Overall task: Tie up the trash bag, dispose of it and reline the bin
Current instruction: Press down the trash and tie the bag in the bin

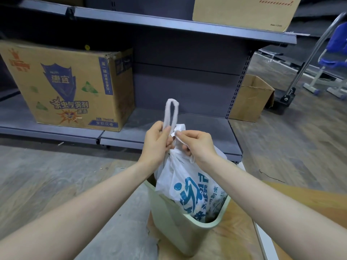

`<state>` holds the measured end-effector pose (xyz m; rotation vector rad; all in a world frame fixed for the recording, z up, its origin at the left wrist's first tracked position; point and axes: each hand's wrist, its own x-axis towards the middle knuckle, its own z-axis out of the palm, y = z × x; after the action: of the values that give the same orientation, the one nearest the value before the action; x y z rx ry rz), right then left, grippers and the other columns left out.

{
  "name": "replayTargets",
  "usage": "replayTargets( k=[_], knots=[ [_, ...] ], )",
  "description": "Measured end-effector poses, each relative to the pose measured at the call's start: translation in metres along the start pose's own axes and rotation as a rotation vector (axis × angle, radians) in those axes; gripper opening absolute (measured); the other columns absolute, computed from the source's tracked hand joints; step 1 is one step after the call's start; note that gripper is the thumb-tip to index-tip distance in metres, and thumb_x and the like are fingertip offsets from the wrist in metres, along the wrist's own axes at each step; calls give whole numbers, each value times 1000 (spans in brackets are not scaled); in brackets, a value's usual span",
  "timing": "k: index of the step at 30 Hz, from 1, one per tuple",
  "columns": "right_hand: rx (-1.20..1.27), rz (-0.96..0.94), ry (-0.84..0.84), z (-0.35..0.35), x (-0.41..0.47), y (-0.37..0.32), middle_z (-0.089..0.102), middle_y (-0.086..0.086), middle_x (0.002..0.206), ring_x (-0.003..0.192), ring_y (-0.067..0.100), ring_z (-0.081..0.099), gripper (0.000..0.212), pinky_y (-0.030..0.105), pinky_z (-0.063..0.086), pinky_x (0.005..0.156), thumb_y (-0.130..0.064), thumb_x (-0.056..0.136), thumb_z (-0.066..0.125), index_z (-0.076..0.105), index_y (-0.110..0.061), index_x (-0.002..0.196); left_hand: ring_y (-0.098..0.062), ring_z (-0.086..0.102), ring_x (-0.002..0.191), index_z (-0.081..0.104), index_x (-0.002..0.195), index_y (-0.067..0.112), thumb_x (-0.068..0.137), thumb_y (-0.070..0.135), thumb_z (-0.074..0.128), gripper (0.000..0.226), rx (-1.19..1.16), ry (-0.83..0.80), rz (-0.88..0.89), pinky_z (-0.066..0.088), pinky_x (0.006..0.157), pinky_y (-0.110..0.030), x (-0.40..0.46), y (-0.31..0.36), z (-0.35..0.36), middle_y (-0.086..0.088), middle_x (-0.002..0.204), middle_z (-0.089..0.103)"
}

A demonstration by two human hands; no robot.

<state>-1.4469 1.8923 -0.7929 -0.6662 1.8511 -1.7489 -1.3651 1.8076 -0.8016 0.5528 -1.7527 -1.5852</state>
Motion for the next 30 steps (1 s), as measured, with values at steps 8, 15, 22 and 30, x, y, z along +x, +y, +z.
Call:
replayTargets(
  k=[8,15,22,30],
  knots=[
    [-92,-31,-61,2,1,-3,47,-1,54,41,3,41,26,12,33,42,-9,95,49,69,-17,81,0,47,41,67,112,13,92,0,54,27,-7,6,4,47,50,-11,-1,-1,-8,4,60,65],
    [-127,-36,-190,7,-6,-6,55,0,55,40,1,46,27,14,38,48,4,87,48,62,-10,68,-9,49,39,51,82,7,90,3,59,12,285,-169,57,48,50,-22,8,0,-18,-9,54,61],
    [4,-70,6,13,-5,3,61,-10,50,46,-1,55,22,11,42,46,-22,90,62,66,-12,71,-8,57,56,70,89,1,86,-7,59,14,98,-448,-308,53,61,-14,20,18,-31,-9,76,66],
    [17,-94,-33,7,-1,12,49,-7,57,40,1,36,16,12,31,45,-22,92,60,71,-13,101,-15,66,66,43,124,9,88,-7,57,42,-254,-197,-766,58,55,-30,28,13,-39,-10,70,69]
  ],
)
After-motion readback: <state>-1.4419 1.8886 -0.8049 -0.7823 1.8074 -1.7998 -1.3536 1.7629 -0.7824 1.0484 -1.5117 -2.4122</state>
